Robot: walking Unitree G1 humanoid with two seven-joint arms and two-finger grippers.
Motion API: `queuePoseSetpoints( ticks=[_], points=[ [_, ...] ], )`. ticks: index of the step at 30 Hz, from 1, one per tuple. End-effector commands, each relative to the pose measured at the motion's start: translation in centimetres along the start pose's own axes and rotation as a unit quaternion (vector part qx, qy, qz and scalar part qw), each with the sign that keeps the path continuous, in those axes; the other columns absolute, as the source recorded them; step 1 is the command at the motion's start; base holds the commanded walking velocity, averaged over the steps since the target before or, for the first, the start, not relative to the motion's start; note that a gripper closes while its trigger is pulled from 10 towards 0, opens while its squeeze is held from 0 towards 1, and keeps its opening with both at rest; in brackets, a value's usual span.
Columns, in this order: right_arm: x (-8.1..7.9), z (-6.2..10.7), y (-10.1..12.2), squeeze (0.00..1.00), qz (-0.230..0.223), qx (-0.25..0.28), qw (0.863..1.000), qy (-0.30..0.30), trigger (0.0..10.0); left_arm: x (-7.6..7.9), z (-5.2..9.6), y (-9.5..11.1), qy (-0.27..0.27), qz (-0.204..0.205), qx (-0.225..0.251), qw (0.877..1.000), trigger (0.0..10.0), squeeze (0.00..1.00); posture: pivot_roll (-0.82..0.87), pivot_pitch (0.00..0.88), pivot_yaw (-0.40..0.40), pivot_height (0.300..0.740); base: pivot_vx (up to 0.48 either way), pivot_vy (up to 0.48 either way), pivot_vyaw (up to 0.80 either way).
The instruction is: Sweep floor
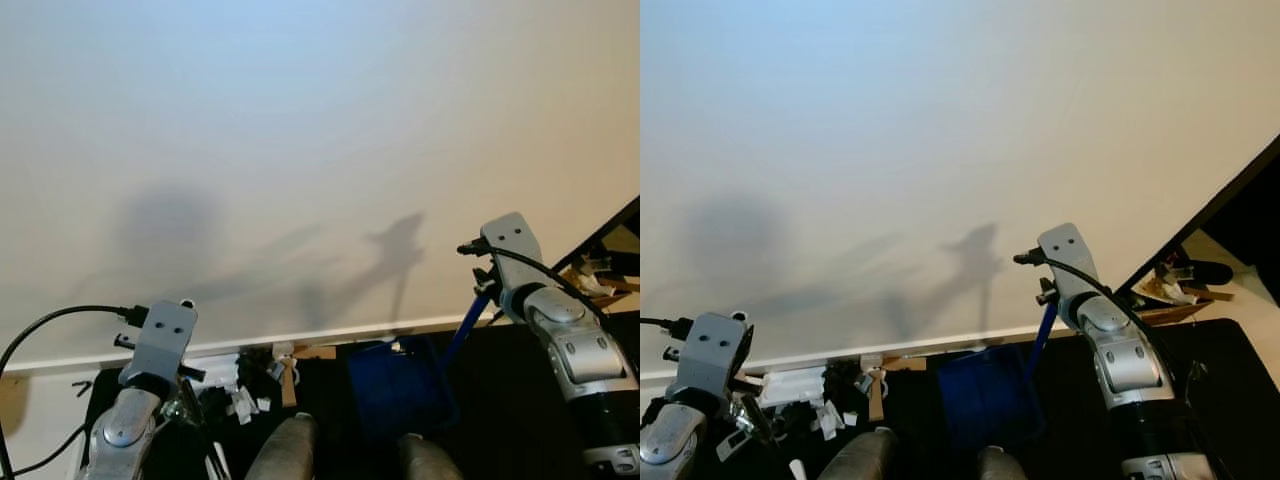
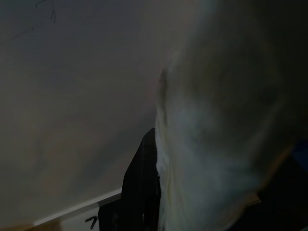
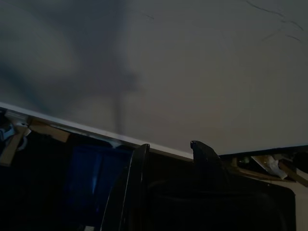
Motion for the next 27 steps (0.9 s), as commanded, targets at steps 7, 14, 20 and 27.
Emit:
queuePoseSetpoints(
  ticks=[7,14,20,27],
  points=[
    [0.7,0.5,-1.8,0.00,0.017,-0.036,0.999,-0.019,0.0,0.2,0.2,-0.5,-0.002,-0.005,-0.008,1.000,10.0,0.00,0.20,0.133,-0.022,0.740,0.000,0.000,0.00],
    [1.0,0.3,-0.8,0.00,-0.029,-0.003,0.999,-0.037,7.1,0.3,0.3,-0.6,-0.002,-0.004,-0.009,1.000,10.0,0.00,0.20,0.139,-0.019,0.740,0.000,0.000,0.00],
    [1.8,0.3,1.8,0.00,-0.075,0.077,0.992,-0.069,10.0,0.4,0.1,-0.4,-0.003,-0.003,-0.007,1.000,10.0,0.00,0.20,0.138,-0.015,0.740,0.000,0.000,0.00],
    [1.8,0.7,4.5,0.00,-0.074,0.160,0.982,-0.074,10.0,0.2,0.1,-0.4,-0.004,-0.004,-0.008,1.000,10.0,0.00,0.20,0.142,-0.012,0.740,0.000,0.000,0.00]
  ],
)
Point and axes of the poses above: a point about 5 cm out from each wrist's last joint towards the gripper, its own z axis pointing back from the gripper into the wrist, its own y axis along the axis of the wrist's last joint, x = y × z, the point moved 6 cm from there along -z, pointing out of the wrist towards the gripper, and after that the axes turned 6 degrees about -z, right-handed, at the moved point
